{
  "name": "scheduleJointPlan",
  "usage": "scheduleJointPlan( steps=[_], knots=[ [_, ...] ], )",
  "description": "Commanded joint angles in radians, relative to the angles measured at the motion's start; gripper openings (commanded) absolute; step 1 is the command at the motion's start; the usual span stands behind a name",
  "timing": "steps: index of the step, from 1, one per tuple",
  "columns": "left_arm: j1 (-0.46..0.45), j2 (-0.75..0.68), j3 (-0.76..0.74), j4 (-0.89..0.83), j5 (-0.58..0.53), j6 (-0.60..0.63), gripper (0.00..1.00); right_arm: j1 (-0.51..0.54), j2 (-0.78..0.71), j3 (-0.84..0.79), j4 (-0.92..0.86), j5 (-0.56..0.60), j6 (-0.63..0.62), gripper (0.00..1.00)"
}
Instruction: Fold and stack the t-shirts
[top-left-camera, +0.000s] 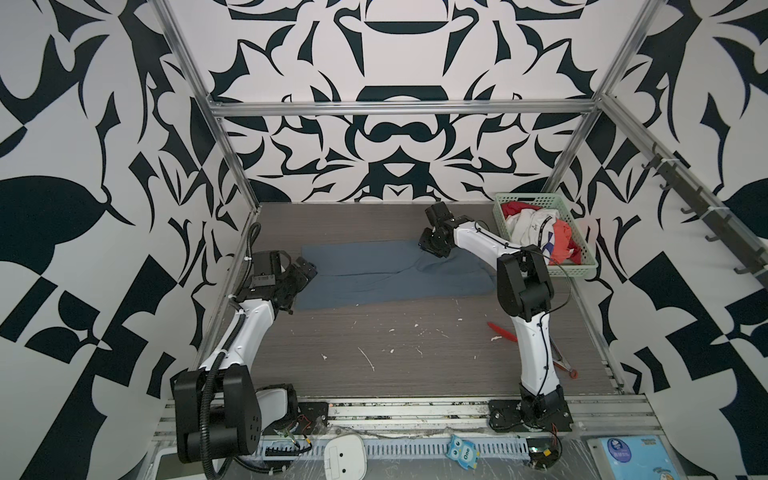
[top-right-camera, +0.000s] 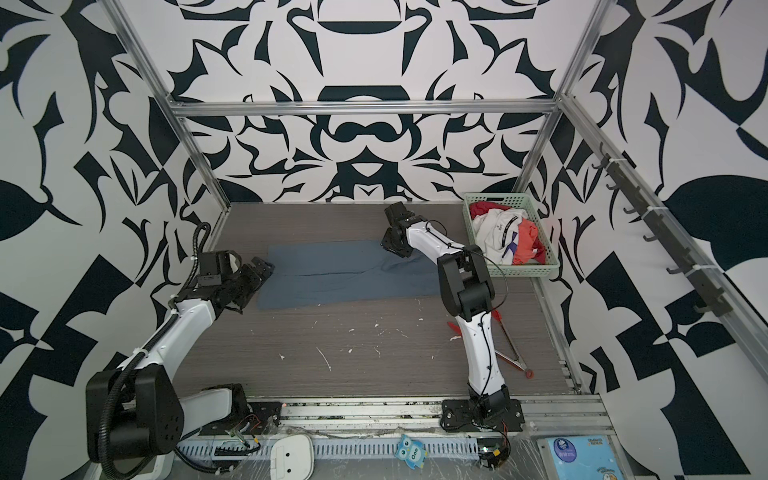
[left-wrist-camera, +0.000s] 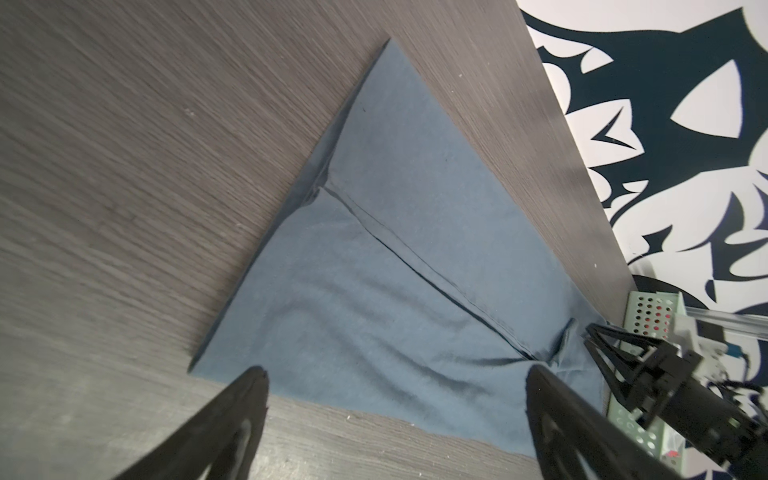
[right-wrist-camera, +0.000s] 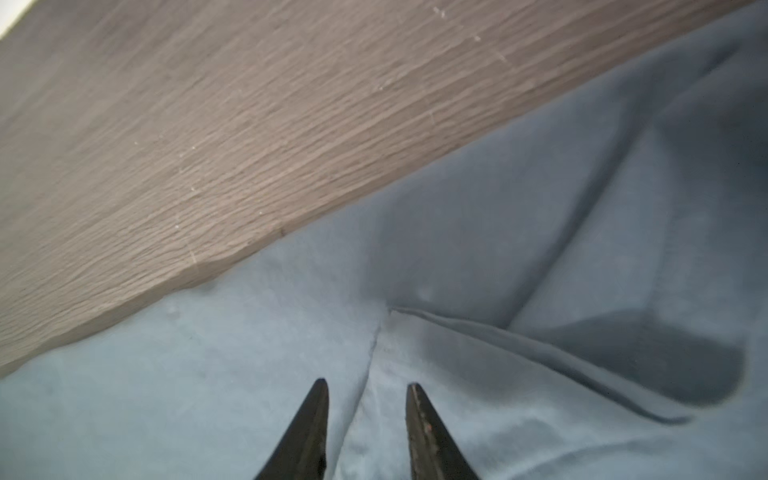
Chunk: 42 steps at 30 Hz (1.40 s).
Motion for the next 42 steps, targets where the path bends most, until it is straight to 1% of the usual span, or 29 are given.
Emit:
scheduleJointPlan(
  steps=[1,4,18,23,25,31,32,34,35,42],
  knots=[
    [0.001,-0.012,-0.006,0.022,0.024,0.016,0.99,0.005,-0.004,0.046,-0.048,0.043,-0.005,0.35],
    [0.002,-0.014,-0.005,0.023,0.025,0.017,0.99,0.01,0.005,0.058,-0.062,0.063,-0.012,0.33],
    [0.001,-0.001,-0.017,0.021,0.026,0.016,0.99,0.013,0.051,0.094,-0.058,0.08,-0.009,0.29],
    [0.001,0.005,-0.018,0.022,0.033,0.013,0.99,0.015,0.069,0.136,-0.097,0.09,-0.021,0.15],
    [0.001,0.001,-0.022,0.022,0.032,0.013,0.99,0.017,0.066,0.139,-0.109,0.103,-0.022,0.12],
    [0.001,-0.021,-0.026,0.013,0.03,0.019,0.99,0.018,0.075,0.147,-0.126,0.109,-0.024,0.12],
    [0.001,-0.023,-0.028,0.012,0.029,0.02,0.99,0.019,0.077,0.149,-0.128,0.109,-0.024,0.13],
    [0.001,-0.028,-0.029,0.01,0.029,0.022,0.99,0.018,0.088,0.162,-0.138,0.109,-0.024,0.19],
    [0.001,-0.029,-0.029,0.009,0.028,0.022,0.99,0.018,0.093,0.169,-0.143,0.111,-0.026,0.2],
    [0.001,-0.039,-0.034,0.006,0.028,0.026,0.99,0.024,0.128,0.205,-0.18,0.128,-0.032,0.2]
  ],
)
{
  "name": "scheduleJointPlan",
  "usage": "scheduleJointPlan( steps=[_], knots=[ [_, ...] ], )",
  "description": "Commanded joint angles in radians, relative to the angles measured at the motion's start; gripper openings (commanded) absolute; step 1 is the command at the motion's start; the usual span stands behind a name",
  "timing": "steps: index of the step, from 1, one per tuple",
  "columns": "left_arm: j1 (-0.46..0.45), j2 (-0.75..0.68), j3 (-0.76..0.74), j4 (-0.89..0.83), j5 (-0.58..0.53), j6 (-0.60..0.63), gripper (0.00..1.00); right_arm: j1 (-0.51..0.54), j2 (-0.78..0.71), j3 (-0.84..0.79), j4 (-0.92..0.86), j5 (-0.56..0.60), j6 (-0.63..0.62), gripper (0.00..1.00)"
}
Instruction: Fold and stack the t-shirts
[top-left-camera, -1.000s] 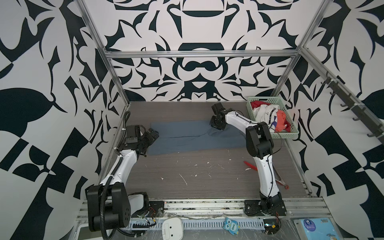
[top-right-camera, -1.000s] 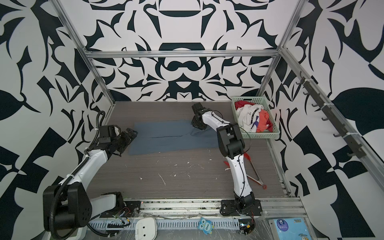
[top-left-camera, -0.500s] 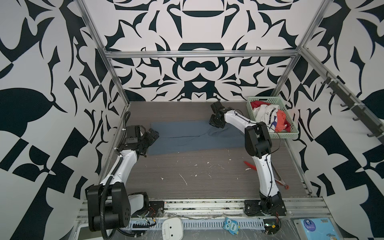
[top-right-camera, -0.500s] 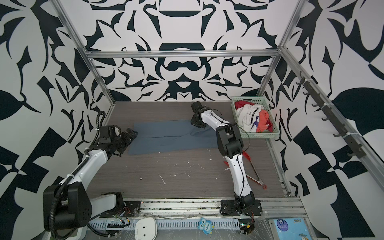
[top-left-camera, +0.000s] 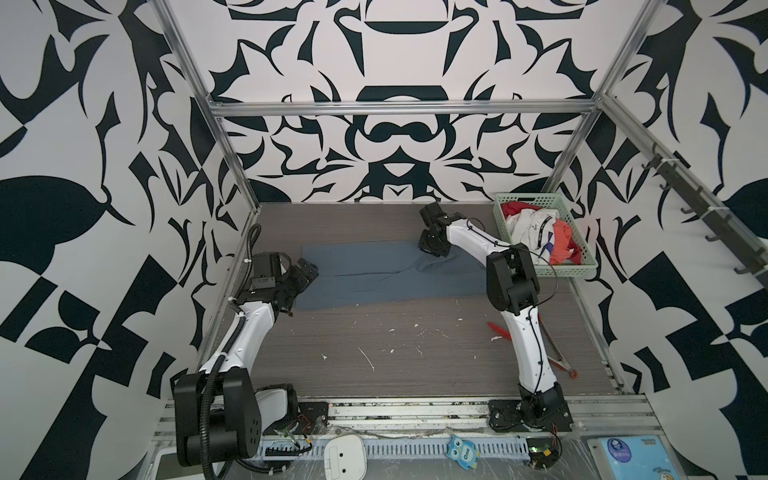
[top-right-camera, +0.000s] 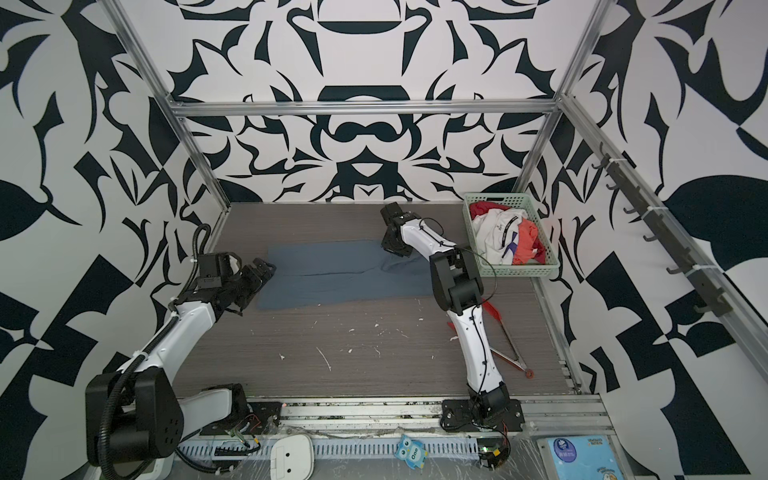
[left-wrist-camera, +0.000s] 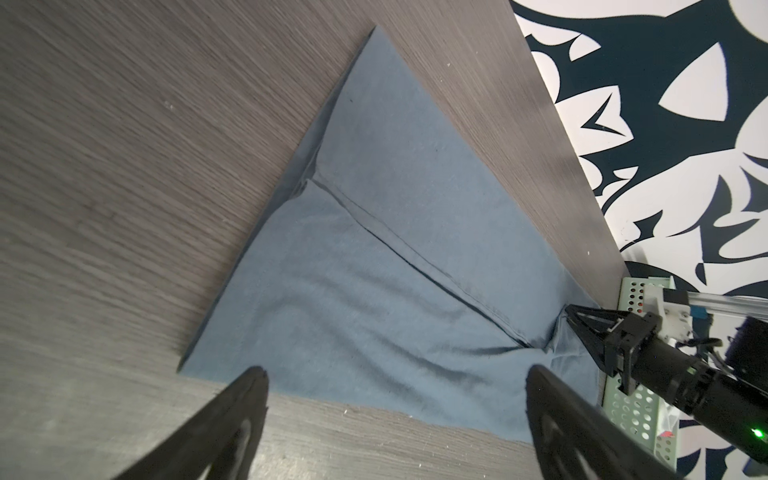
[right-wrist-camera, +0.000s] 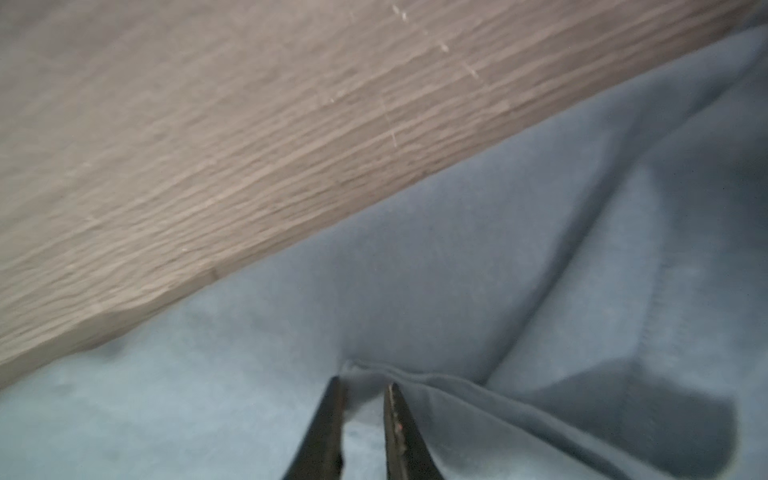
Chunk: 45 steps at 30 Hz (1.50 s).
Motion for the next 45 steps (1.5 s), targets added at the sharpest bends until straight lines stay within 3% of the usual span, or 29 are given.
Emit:
scheduleJointPlan(
  steps=[1,5,8,25,29,32,39,45],
  knots=[
    [0.002,-0.022,-0.014,-0.006,0.007,0.008,0.99,0.01,-0.003,0.034,-0.048,0.031,-0.007,0.2],
    [0.002,-0.021,-0.011,-0.007,0.007,0.01,0.99,0.01,0.002,0.033,-0.049,0.03,-0.007,0.15],
    [0.002,-0.02,-0.011,-0.007,0.007,0.011,1.0,0.014,-0.011,0.026,-0.048,0.039,-0.008,0.0],
    [0.001,-0.002,-0.015,0.0,0.01,0.013,0.99,0.045,-0.159,-0.047,-0.021,0.163,-0.06,0.0],
    [0.002,-0.004,-0.018,0.002,0.013,0.013,0.99,0.047,-0.15,-0.024,0.0,0.129,-0.078,0.0],
    [0.001,-0.005,-0.017,0.002,0.012,0.013,0.99,0.049,-0.109,0.023,0.03,0.04,-0.099,0.0],
    [0.001,-0.003,-0.021,0.0,0.014,0.013,0.99,0.06,-0.023,0.147,0.017,-0.019,-0.135,0.0],
    [0.002,-0.001,-0.014,-0.001,0.015,0.017,0.99,0.06,0.007,0.15,0.018,-0.048,-0.145,0.0]
  ],
)
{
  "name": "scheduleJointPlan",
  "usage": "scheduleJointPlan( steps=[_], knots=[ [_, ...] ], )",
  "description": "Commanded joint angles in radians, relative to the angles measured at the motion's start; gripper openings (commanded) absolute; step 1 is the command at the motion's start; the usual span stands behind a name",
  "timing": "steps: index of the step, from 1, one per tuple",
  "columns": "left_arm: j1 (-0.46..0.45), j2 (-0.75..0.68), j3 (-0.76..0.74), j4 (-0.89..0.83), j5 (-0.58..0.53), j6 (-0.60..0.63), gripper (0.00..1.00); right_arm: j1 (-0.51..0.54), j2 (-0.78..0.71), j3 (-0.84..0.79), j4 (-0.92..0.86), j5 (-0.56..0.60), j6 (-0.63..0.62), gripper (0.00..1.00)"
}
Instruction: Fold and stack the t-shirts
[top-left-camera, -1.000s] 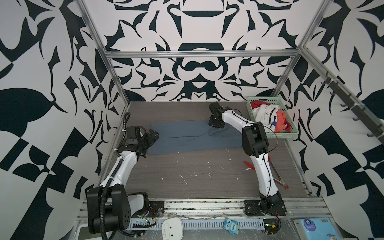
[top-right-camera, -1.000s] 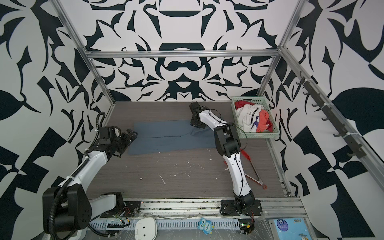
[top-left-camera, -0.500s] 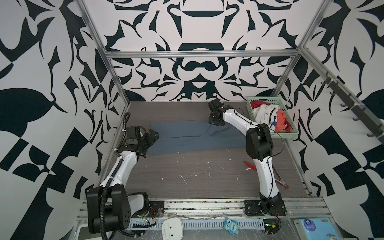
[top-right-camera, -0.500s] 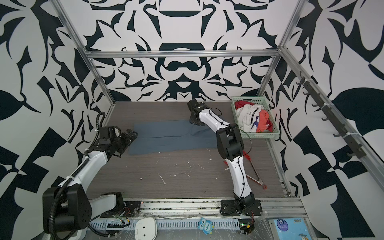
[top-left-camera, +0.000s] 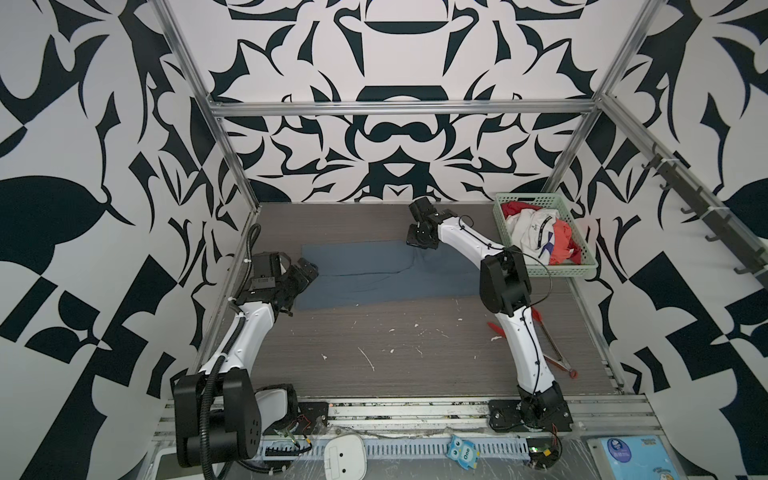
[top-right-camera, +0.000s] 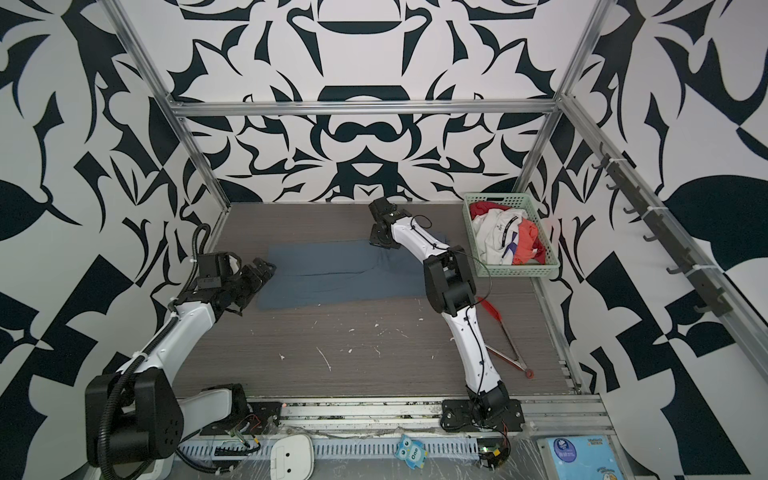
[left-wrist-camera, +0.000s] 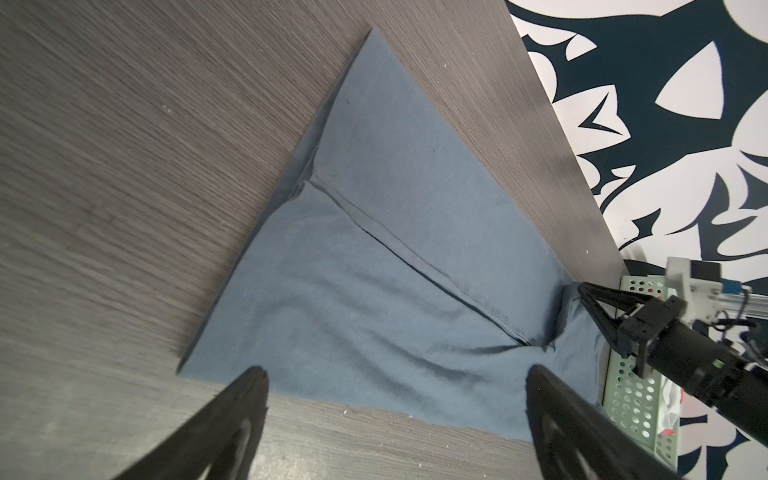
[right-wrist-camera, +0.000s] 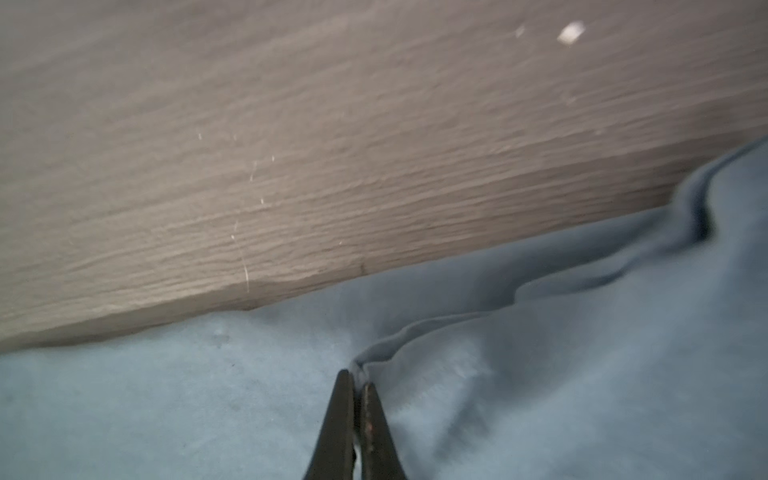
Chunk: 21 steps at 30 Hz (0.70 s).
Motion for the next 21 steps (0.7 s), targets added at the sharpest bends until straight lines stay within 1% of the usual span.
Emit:
scheduleJointPlan(
  steps=[1,10,12,15,17,21],
  knots=[
    [0.002,0.004,-0.014,0.0,0.014,0.013,1.0,0.006,-0.024,0.021,0.016,-0.027,-0.019,0.0],
    [0.001,0.009,-0.019,0.003,0.02,0.013,1.0,0.005,-0.022,0.034,0.043,-0.044,-0.024,0.0],
    [0.001,0.008,-0.021,0.003,0.02,0.013,1.0,0.006,-0.015,0.043,0.035,-0.051,-0.023,0.04],
    [0.001,0.009,-0.02,0.006,0.019,0.012,1.0,0.006,-0.016,0.037,0.04,-0.063,-0.023,0.05],
    [0.001,0.01,-0.019,0.006,0.02,0.013,1.0,0.005,-0.025,0.032,0.046,-0.067,-0.029,0.1],
    [0.001,0.011,-0.014,0.005,0.021,0.015,0.99,0.006,-0.068,0.02,0.053,-0.032,-0.064,0.33]
  ],
)
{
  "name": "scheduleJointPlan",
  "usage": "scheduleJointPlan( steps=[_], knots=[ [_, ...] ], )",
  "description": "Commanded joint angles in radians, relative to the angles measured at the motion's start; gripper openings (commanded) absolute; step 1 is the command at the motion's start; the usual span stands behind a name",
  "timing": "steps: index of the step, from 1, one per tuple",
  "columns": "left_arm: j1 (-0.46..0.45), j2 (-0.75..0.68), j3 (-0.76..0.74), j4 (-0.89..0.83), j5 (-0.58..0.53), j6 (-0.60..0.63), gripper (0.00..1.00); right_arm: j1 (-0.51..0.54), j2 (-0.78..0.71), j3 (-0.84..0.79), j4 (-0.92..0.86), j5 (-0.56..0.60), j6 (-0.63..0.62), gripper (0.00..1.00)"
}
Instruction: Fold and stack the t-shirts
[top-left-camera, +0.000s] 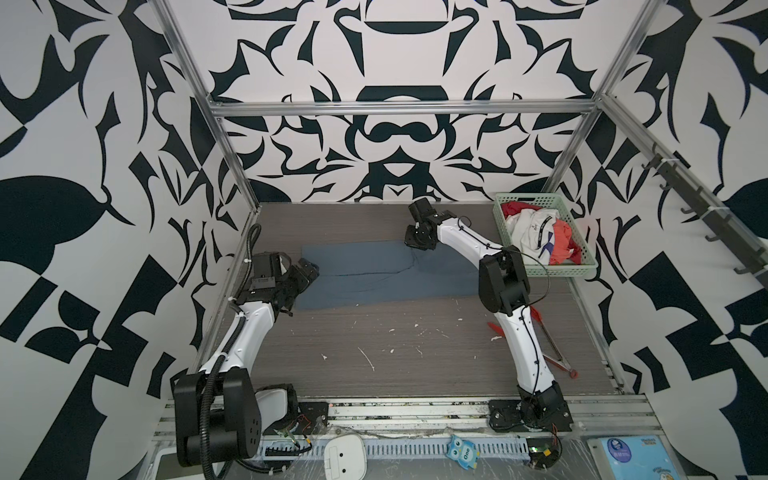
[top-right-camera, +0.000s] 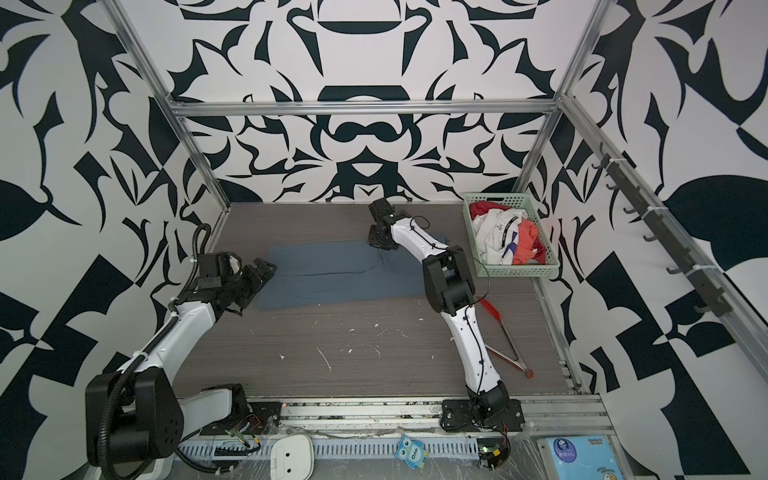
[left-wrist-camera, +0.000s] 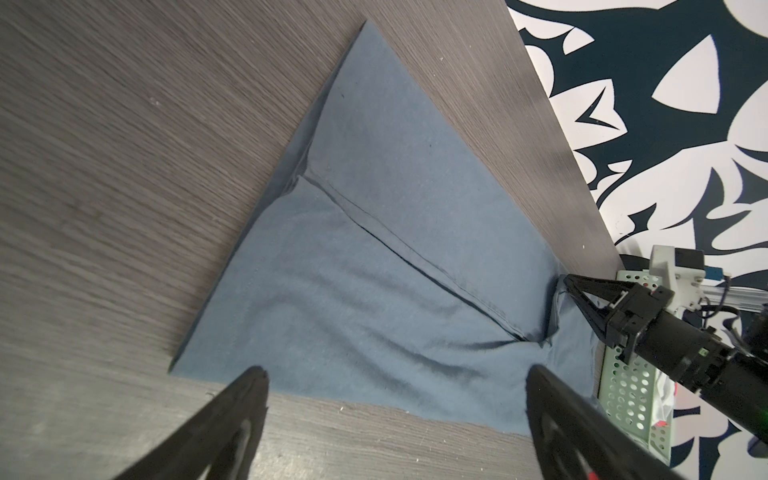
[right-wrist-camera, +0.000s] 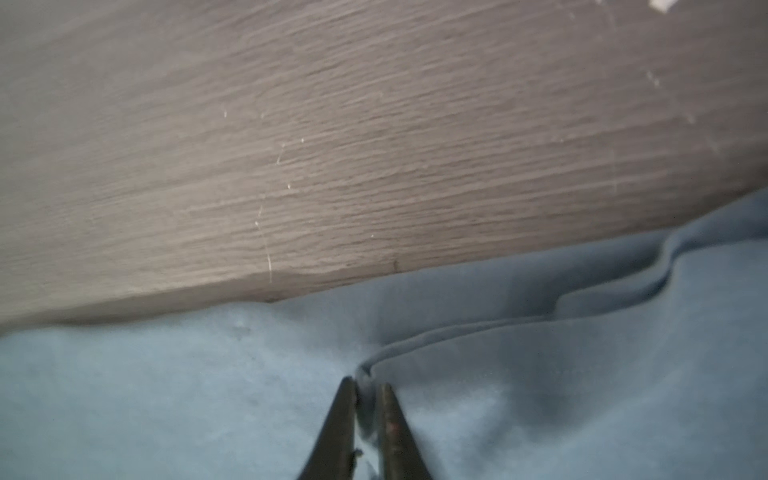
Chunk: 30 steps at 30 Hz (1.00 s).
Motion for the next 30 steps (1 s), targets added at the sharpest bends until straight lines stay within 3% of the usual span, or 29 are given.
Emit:
scheduleJointPlan(
  steps=[1,4,5,6,8,13,18,26,30],
  knots=[
    [0.001,0.008,-0.015,0.004,0.006,0.015,0.99,0.006,-0.088,0.013,0.02,0.042,-0.044,0.39],
    [0.001,0.012,-0.015,0.003,0.008,0.017,0.99,0.005,-0.144,-0.015,0.029,0.098,-0.079,0.53],
    [0.001,0.012,-0.015,0.003,0.009,0.017,0.99,0.005,-0.166,-0.028,0.034,0.118,-0.089,0.54],
    [0.001,0.014,-0.015,0.003,0.009,0.017,1.0,0.005,-0.185,-0.039,0.036,0.137,-0.099,0.66],
    [0.001,0.014,-0.015,0.002,0.008,0.017,0.99,0.003,-0.235,-0.07,0.046,0.192,-0.129,0.78],
    [0.001,0.009,-0.015,-0.014,-0.013,0.026,0.99,-0.01,-0.365,-0.182,0.038,0.297,-0.175,0.78],
    [0.002,0.009,0.001,-0.069,-0.038,0.043,0.99,-0.05,-0.499,-0.389,0.012,0.305,-0.149,0.78],
    [0.001,0.031,0.063,-0.232,-0.134,0.085,0.99,-0.203,-0.76,-0.847,0.124,0.066,-0.029,0.73],
    [0.009,0.066,0.09,-0.265,-0.192,0.111,0.99,-0.229,-0.854,-0.993,0.174,0.068,-0.025,0.72]
  ],
)
